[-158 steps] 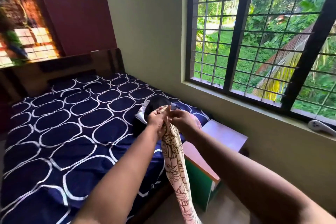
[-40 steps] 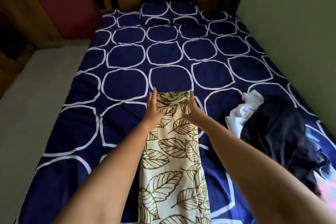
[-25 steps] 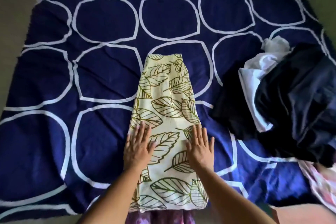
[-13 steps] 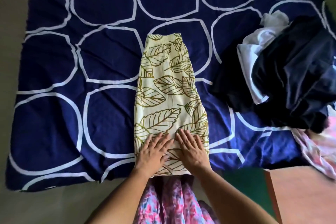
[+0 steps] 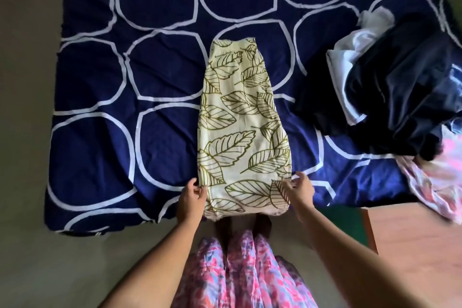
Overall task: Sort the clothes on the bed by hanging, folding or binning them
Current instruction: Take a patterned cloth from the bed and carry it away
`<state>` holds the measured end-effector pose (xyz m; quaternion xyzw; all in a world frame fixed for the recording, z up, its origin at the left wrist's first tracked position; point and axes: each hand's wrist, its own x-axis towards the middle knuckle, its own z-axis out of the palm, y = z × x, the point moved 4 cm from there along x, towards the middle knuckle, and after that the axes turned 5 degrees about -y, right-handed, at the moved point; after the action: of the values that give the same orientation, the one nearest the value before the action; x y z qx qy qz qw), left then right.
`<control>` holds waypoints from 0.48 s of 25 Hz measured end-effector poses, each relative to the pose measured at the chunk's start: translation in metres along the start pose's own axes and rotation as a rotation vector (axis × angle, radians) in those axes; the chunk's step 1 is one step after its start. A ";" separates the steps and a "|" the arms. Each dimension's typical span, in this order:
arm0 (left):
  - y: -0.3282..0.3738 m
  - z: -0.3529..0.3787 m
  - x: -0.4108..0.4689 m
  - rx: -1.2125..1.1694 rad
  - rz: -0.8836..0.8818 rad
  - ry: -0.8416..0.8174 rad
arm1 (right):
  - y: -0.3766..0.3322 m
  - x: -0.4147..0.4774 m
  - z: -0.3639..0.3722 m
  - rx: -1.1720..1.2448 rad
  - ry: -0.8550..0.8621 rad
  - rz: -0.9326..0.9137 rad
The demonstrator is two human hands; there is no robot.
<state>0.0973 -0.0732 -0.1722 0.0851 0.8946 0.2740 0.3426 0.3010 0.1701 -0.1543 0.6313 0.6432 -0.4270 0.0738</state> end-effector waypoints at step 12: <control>0.001 0.002 -0.015 -0.427 -0.174 -0.163 | 0.038 -0.013 0.017 0.411 -0.127 0.000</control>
<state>0.1105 -0.0767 -0.1645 -0.0448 0.7899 0.4184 0.4460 0.3292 0.1432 -0.1745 0.6049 0.5364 -0.5882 -0.0160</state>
